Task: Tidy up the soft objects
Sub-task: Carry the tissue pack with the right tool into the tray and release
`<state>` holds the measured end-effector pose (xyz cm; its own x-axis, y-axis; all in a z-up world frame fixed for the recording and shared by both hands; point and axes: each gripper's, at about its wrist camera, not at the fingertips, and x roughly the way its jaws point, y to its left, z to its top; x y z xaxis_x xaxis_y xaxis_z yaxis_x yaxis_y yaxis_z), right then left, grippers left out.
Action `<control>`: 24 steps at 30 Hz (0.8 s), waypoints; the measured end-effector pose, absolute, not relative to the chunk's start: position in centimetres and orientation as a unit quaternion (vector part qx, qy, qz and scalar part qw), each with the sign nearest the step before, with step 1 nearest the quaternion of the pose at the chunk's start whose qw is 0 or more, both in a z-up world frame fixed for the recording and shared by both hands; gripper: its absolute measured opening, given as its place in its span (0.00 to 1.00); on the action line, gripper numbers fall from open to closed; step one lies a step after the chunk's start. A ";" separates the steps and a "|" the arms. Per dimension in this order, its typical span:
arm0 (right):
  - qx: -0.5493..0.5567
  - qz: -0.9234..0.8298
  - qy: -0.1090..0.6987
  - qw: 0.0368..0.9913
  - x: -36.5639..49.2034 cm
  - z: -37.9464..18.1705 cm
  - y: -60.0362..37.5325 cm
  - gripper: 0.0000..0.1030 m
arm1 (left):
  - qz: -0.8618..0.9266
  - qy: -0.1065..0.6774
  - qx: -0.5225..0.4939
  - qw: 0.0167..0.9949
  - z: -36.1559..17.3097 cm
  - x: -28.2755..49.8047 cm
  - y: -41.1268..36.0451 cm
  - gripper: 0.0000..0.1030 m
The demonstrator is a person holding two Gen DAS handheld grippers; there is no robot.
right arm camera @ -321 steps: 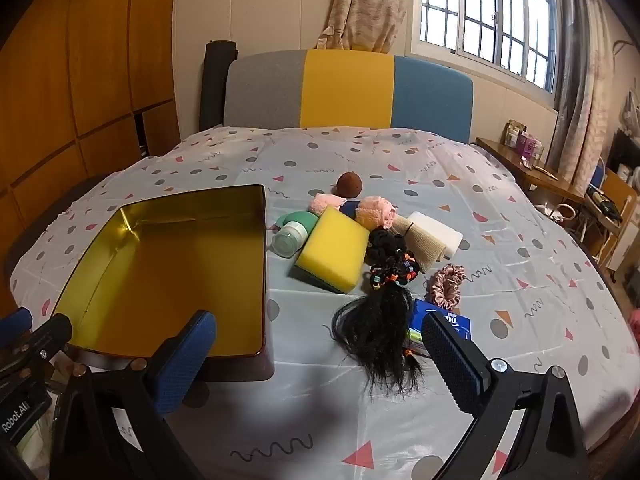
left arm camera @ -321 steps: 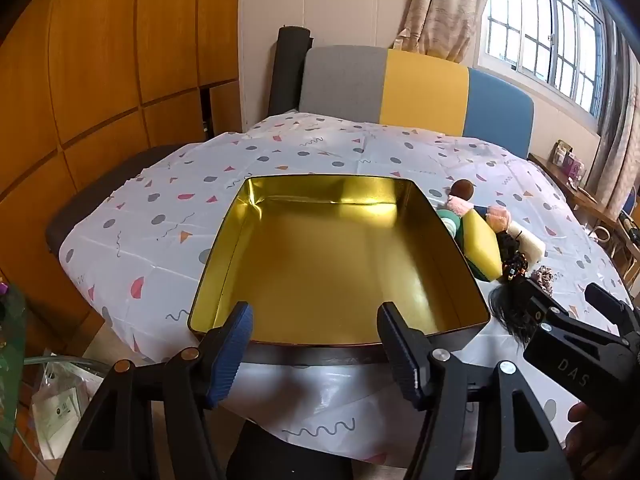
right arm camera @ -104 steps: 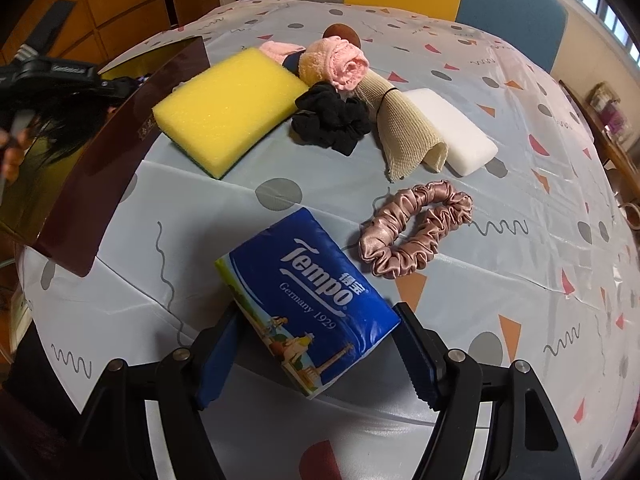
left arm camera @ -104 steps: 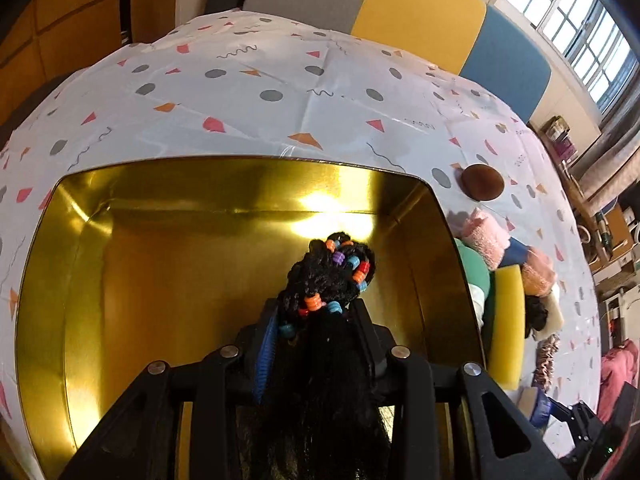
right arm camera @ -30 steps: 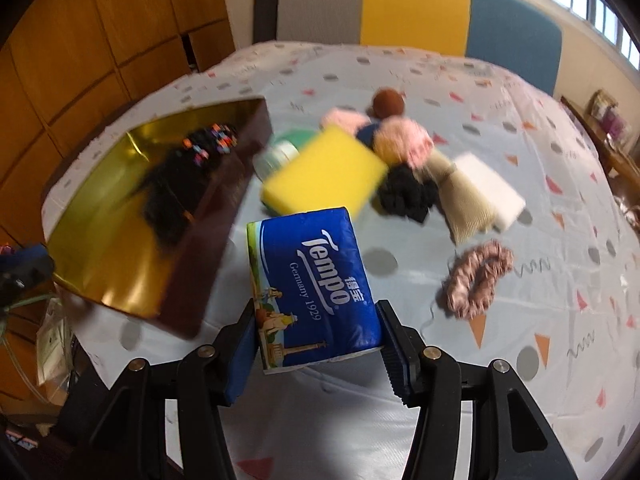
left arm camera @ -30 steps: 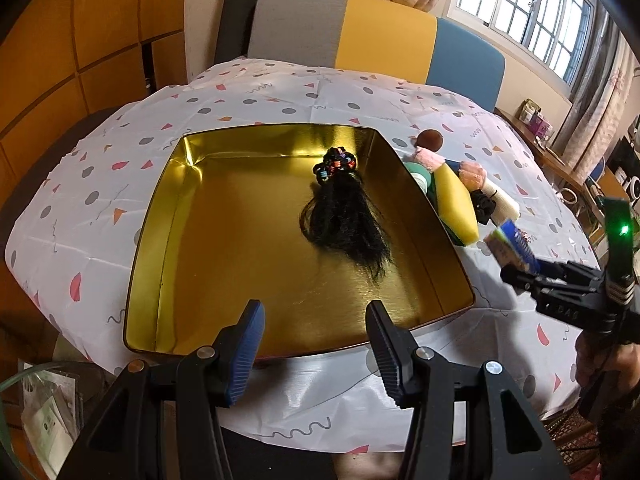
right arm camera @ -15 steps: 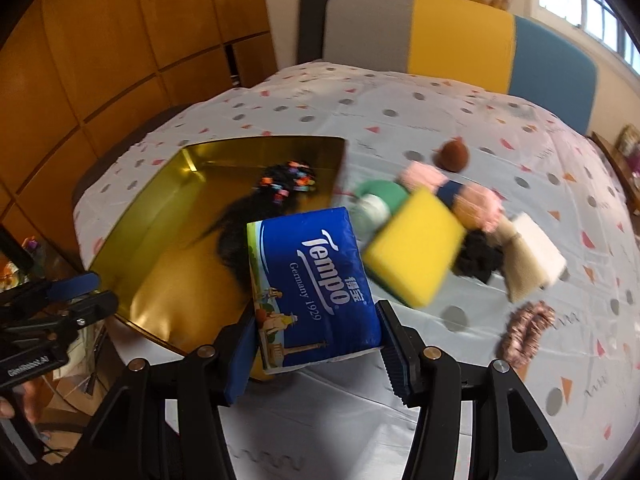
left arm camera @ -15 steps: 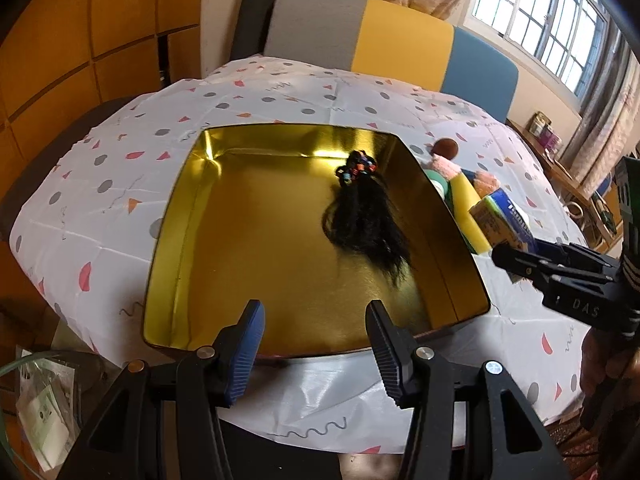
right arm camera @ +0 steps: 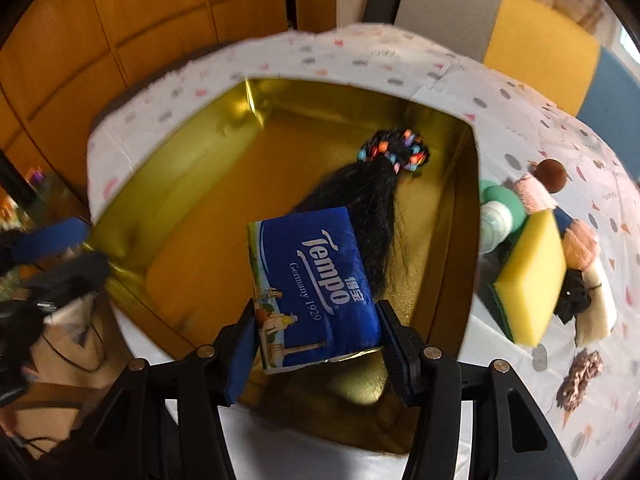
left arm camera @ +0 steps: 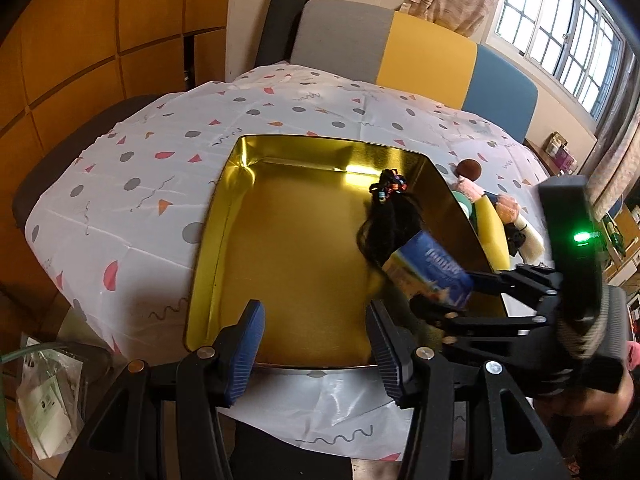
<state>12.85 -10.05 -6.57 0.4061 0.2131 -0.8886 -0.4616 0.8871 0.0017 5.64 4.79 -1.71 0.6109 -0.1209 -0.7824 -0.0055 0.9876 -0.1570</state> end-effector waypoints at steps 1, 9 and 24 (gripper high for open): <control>-0.126 0.200 0.511 0.826 13.1 -7.0 -9.9 0.55 | -0.032 0.441 -0.071 0.894 -1.8 5.7 4.9 0.51; -0.141 0.176 0.513 0.828 13.7 -8.3 -10.2 0.56 | -0.032 0.444 -0.067 0.893 -2.0 5.8 4.8 0.52; -0.095 0.181 0.478 0.854 12.3 -6.0 -11.7 0.69 | -0.038 0.439 -0.051 0.896 -1.5 5.5 3.7 0.52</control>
<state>12.34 -11.72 -6.02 0.4777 0.2184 -0.8510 -0.4007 0.9162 0.0102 5.47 3.72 -1.49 0.6117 -0.1122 -0.7831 0.0233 0.9920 -0.1239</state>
